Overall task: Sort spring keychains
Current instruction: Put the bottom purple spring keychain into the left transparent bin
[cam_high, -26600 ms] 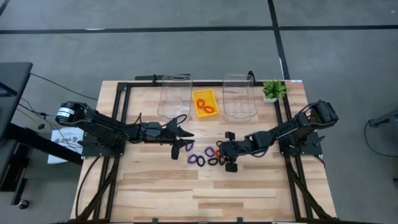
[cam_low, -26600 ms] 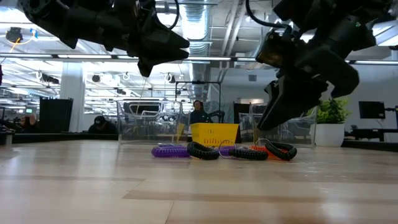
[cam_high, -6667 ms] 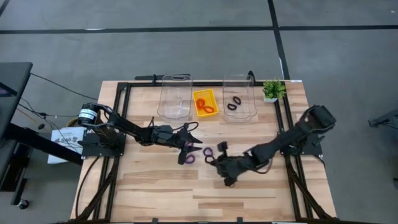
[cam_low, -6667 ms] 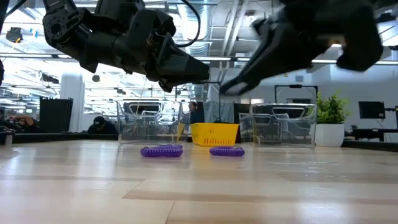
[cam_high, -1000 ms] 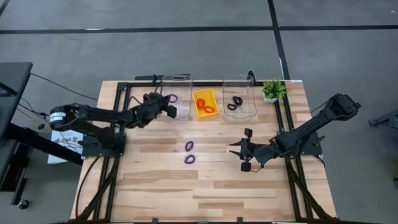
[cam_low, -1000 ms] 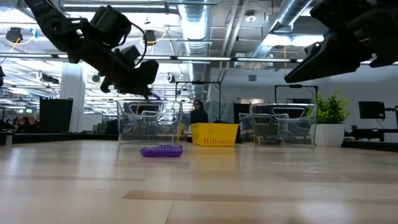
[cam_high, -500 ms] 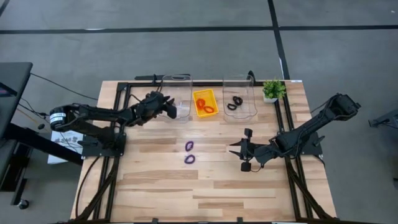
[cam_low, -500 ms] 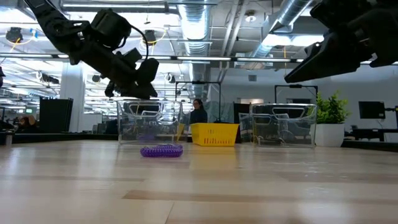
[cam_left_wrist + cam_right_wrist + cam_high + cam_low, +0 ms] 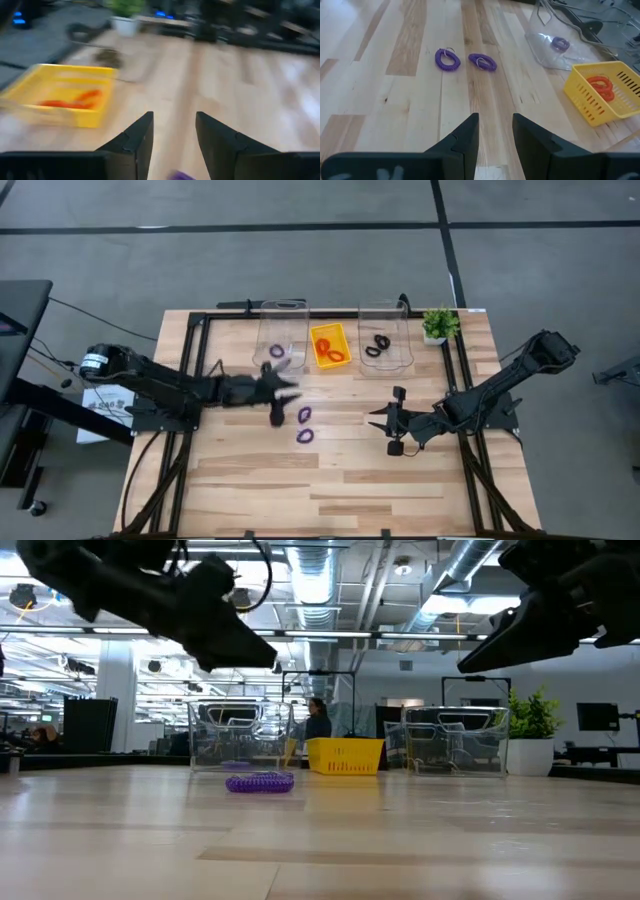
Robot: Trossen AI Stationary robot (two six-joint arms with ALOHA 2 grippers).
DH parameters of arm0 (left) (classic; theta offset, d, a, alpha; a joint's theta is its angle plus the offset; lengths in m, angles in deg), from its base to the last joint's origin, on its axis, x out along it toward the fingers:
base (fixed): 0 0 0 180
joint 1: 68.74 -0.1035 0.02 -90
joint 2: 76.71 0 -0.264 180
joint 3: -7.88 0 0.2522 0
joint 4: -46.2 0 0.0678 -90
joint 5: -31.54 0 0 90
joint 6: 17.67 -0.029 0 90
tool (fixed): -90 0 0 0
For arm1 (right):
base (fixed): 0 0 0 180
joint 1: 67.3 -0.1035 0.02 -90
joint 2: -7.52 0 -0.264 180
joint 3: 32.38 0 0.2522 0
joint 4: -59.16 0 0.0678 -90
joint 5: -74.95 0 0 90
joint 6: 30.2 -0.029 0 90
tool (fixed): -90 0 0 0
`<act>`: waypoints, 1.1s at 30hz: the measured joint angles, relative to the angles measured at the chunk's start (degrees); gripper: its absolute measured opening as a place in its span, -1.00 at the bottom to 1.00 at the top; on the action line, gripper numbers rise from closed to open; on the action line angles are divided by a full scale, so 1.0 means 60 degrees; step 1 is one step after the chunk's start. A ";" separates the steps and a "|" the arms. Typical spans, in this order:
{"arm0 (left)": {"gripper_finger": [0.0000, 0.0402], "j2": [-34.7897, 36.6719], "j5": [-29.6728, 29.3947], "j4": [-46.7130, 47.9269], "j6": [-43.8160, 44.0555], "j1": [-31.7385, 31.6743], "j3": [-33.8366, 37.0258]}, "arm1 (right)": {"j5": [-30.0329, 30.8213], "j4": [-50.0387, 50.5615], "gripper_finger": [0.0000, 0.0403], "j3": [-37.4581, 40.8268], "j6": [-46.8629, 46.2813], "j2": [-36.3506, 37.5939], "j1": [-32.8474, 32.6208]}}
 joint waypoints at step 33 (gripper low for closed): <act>-0.35 -0.4962 -0.0921 -0.0160 0.0504 0.2534 -0.1592 | -0.0248 -0.0156 -0.46 -0.0004 0.0004 0.0000 -0.0018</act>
